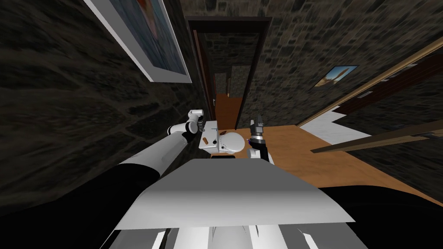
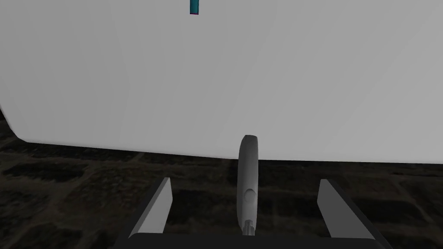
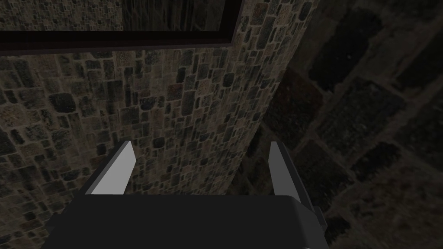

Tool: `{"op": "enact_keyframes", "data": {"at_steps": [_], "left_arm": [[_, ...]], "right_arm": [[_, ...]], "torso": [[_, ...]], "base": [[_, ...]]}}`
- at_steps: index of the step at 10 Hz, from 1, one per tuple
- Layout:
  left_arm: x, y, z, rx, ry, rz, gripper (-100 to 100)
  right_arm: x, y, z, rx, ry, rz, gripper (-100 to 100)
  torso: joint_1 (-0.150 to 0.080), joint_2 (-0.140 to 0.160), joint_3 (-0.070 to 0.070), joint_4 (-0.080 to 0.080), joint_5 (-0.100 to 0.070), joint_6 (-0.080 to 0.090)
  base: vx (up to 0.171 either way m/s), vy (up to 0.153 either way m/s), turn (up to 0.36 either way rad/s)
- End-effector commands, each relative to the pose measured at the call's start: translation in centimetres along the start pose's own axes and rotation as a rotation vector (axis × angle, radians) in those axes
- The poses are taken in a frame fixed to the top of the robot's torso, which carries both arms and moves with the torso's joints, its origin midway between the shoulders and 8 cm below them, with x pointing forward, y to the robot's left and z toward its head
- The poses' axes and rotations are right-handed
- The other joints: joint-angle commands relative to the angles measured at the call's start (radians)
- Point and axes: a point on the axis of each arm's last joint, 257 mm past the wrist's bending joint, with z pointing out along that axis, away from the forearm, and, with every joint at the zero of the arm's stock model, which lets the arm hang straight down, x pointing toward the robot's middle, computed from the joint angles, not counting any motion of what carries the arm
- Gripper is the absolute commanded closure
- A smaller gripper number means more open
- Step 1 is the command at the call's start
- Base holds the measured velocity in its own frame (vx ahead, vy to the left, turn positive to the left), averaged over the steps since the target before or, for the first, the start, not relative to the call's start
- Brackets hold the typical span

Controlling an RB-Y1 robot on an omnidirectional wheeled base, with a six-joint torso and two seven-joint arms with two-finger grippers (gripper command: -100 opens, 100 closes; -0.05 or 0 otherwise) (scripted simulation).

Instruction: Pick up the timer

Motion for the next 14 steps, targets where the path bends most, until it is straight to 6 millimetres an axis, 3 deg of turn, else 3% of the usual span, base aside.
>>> {"op": "enact_keyframes", "data": {"at_steps": [1, 2, 3, 5, 6, 10, 11, 12, 13, 14], "left_arm": [[0.0, 0.0, 0.0, 0.000, 0.000, 0.000, -100], [0.0, 0.1, 0.0, -0.004, -0.001, 0.001, 0], [0.0, 0.4, 1.3, -0.002, -0.002, 0.003, -100], [0.0, 0.5, 1.5, -0.006, -0.002, 0.004, -100], [0.0, 0.4, 1.6, -0.003, -0.003, 0.003, 100], [0.1, 0.5, 1.7, -0.005, -0.002, 0.005, 100], [0.1, 0.5, 1.7, -0.005, -0.002, 0.005, 0], [0.0, 0.3, 0.7, -0.003, -0.002, 0.002, 100], [0.0, 0.1, 0.0, -0.004, -0.001, 0.001, 100], [0.0, 0.2, 0.6, -0.001, -0.001, 0.002, 100]], "right_arm": [[0.0, 0.0, 0.0, 0.000, 0.000, 0.000, 0], [0.0, 0.0, 0.0, 0.000, 0.000, 0.000, 0], [0.0, 0.0, 0.0, 0.000, 0.000, 0.000, 0], [0.0, 0.0, 0.0, 0.000, 0.000, 0.000, 0], [0.0, 0.0, 0.0, 0.000, 0.000, 0.000, 0], [0.0, 0.0, 0.0, 0.000, 0.000, 0.000, 0], [0.0, 0.0, 0.0, 0.000, 0.000, 0.000, 0], [0.0, 0.0, 0.0, 0.000, 0.000, 0.000, 0], [0.0, 0.0, 0.0, 0.000, 0.000, 0.000, 0], [0.0, 0.0, 0.0, 0.000, 0.000, 0.000, 0]], "torso": [[0.000, 0.000, 0.000, 0.000, 0.000, 0.000], [0.000, 0.001, 0.000, 0.000, 0.000, 0.000], [0.000, 0.002, 0.001, 0.000, 0.000, 0.000], [-0.001, 0.001, 0.001, 0.000, 0.000, 0.000], [-0.001, 0.002, 0.001, 0.000, 0.000, 0.000], [0.000, 0.001, 0.001, 0.000, 0.000, 0.000], [0.000, 0.001, 0.001, 0.000, 0.000, 0.000], [0.000, 0.001, 0.001, 0.000, 0.000, 0.000], [0.000, 0.001, 0.001, 0.001, 0.000, 0.000], [0.000, 0.002, 0.001, 0.001, 0.000, -0.001]], "base": [[0.015, 0.001, 0.000], [0.000, 0.000, 0.000], [0.012, -0.002, -0.003], [0.012, -0.004, 0.000], [0.000, 0.000, 0.000], [0.000, 0.000, 0.000], [0.000, 0.000, 0.000], [-0.008, 0.003, 0.006], [-0.011, 0.006, 0.003], [0.000, 0.000, 0.000]]}}
